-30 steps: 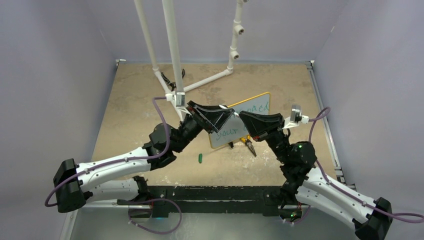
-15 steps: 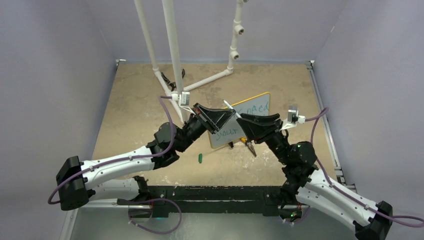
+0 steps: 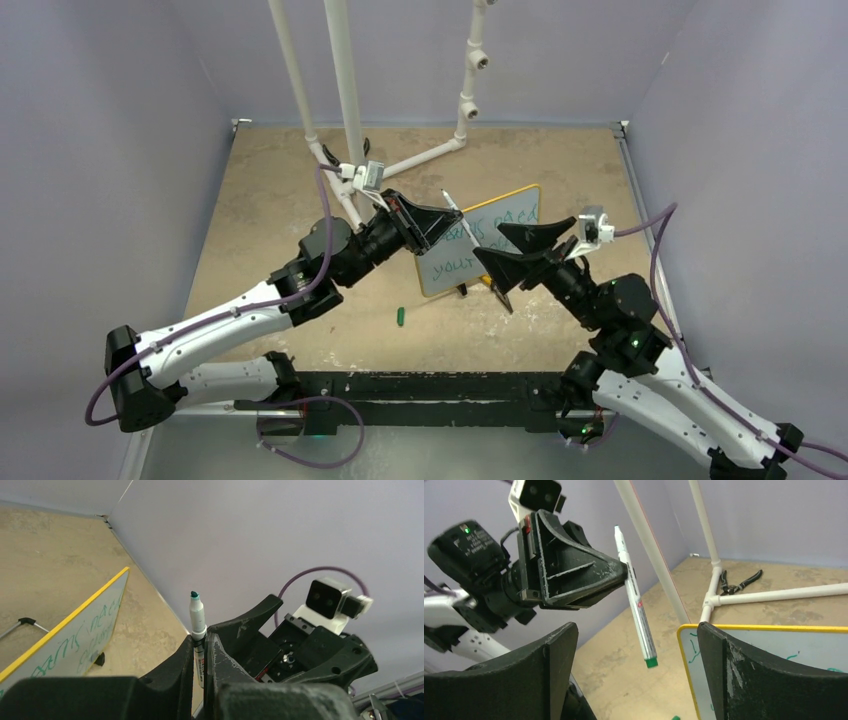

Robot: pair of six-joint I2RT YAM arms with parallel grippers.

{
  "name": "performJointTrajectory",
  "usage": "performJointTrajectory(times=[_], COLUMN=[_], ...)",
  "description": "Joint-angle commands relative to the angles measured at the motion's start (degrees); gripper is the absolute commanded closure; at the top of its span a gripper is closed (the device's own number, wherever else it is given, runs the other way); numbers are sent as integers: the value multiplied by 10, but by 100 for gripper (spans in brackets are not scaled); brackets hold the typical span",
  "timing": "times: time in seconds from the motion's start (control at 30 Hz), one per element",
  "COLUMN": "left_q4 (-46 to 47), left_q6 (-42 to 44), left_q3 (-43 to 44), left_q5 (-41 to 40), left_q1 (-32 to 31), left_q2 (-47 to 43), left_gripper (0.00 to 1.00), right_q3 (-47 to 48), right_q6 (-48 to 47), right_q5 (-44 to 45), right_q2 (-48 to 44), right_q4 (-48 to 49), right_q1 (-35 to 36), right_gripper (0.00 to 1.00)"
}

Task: Write a sentence on the whiteboard
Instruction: Close the whiteboard marker at the center of the board.

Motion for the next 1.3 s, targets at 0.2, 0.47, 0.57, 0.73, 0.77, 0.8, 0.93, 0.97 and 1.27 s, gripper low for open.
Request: performJointTrajectory(times=[0.2, 0.47, 0.57, 0.73, 0.77, 0.8, 0.93, 0.97, 1.27], left_q4=[-154, -184, -184, -181, -183, -185, -246, -263, -326], left_q6=[79, 88, 88, 86, 86, 86, 97, 101, 58], left_q3=[81, 78, 73, 70, 70, 70, 62, 56, -124], left_q5=[109, 127, 130, 142, 144, 143, 102, 91, -8], left_q1=[10, 10, 9, 10, 10, 10, 9, 9, 10], left_q2=[-14, -19, -20, -18, -16, -16, -16, -18, -92], left_gripper=[100, 100, 100, 100, 100, 100, 70, 64, 60], right_q3=[118, 118, 112, 100, 98, 97, 87, 82, 33], right_q6=[-100, -88, -81, -71, -69, -66, -66, -65, -59], right_q5=[-187, -218, -206, -196, -189, -178, -130, -114, -69], right_q2=[133, 141, 137, 131, 131, 131, 123, 118, 56], right_q4=[-141, -112, -110, -95, -96, -98, -94, -92, -85], right_q1=[0, 0, 1, 0, 0, 0, 0, 0, 0], right_gripper=[5, 38, 53, 85, 94, 100, 100, 100, 100])
